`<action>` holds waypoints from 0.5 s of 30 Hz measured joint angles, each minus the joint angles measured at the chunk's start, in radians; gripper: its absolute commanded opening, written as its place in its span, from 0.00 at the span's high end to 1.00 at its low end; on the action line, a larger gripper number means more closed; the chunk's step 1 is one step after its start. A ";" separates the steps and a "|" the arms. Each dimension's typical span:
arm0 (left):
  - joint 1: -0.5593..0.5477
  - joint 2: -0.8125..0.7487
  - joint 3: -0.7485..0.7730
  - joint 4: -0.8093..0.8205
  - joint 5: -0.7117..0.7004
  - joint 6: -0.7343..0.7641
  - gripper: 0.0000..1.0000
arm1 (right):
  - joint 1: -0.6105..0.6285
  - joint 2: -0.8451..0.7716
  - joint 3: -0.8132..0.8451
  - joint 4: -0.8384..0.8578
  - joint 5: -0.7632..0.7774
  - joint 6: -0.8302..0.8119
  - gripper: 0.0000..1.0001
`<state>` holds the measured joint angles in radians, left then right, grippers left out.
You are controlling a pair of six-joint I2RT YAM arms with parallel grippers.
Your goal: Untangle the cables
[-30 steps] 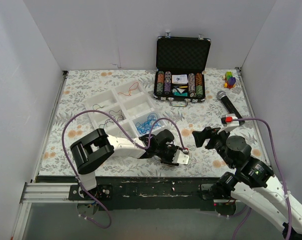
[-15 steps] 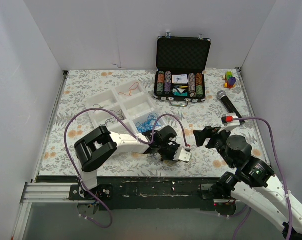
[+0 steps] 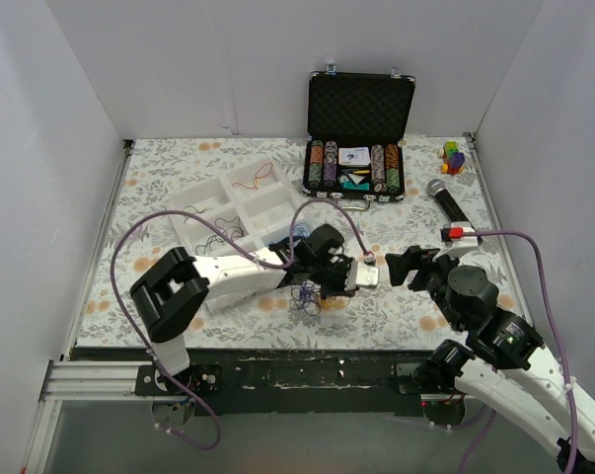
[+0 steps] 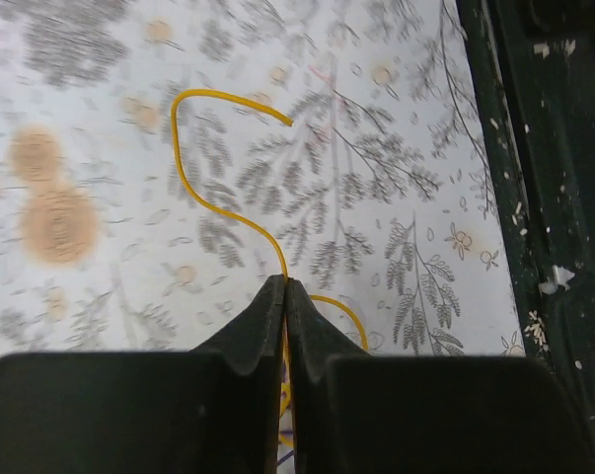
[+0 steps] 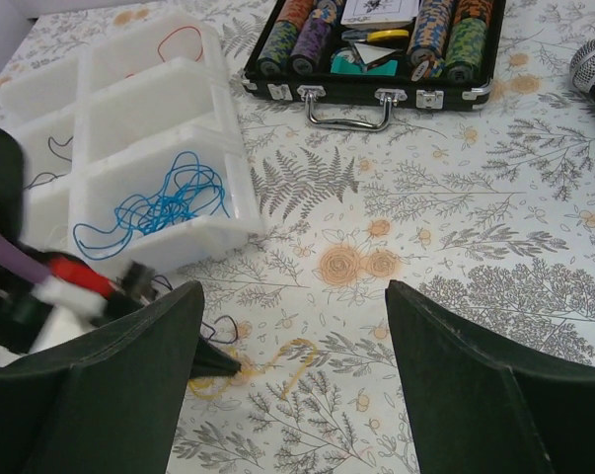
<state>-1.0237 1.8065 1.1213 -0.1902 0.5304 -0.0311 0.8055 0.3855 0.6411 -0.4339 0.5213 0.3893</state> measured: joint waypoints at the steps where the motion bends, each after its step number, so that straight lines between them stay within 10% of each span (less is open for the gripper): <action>1: 0.013 -0.024 0.008 0.000 0.002 -0.019 1.00 | 0.000 0.004 0.001 -0.003 0.000 0.000 0.17; 15: 0.100 -0.591 0.050 0.035 0.005 -0.053 1.00 | 0.000 0.050 0.043 -0.005 -0.011 0.006 0.15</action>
<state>-0.9237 1.2156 1.1713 -0.1547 0.5358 -0.0837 0.8055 0.4355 0.6842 -0.4385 0.5102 0.3954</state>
